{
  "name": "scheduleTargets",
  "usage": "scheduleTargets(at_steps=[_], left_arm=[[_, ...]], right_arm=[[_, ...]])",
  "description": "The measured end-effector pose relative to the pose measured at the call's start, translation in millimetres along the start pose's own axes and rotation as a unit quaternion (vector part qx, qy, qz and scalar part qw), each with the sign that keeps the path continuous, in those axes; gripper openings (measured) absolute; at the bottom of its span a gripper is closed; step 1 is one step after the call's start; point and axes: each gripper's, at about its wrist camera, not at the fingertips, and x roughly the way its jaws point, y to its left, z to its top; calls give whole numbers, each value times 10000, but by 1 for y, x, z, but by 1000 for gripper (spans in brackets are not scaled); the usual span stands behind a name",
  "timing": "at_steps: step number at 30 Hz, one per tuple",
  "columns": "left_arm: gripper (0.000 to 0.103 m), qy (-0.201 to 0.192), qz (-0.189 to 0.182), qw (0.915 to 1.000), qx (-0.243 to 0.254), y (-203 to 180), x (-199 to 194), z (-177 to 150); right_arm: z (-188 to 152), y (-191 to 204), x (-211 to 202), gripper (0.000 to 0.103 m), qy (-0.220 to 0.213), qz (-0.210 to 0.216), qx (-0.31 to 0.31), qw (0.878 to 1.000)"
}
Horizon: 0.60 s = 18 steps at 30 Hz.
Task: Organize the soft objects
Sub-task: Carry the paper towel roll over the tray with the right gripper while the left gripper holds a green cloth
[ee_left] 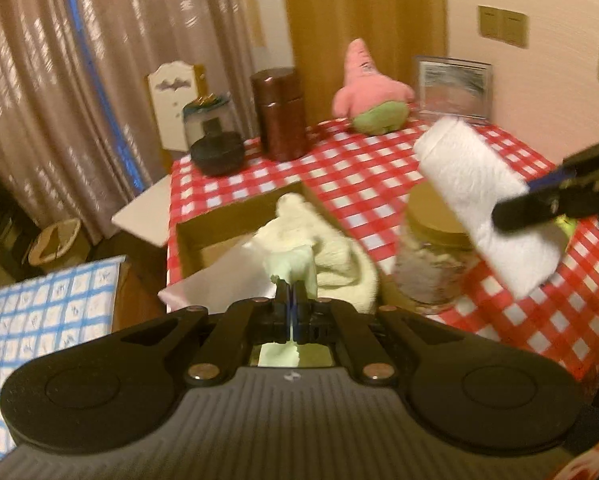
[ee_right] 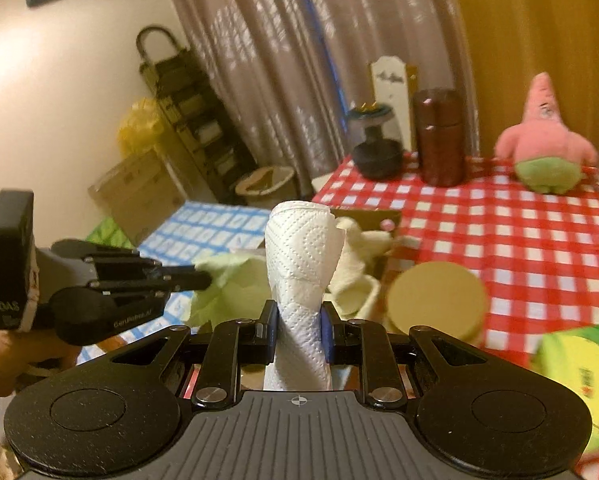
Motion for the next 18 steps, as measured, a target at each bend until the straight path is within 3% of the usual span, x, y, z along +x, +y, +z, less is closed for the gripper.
scheduleTargets(at_steps=[8, 18], left_arm=[[2, 305, -173, 9985, -417, 24, 43, -21], [2, 614, -258, 9951, -730, 33, 64, -41]], right_arm=[[-17, 3, 90, 22, 550, -42, -150, 9984], [-32, 3, 129, 22, 893, -14, -190, 9958]])
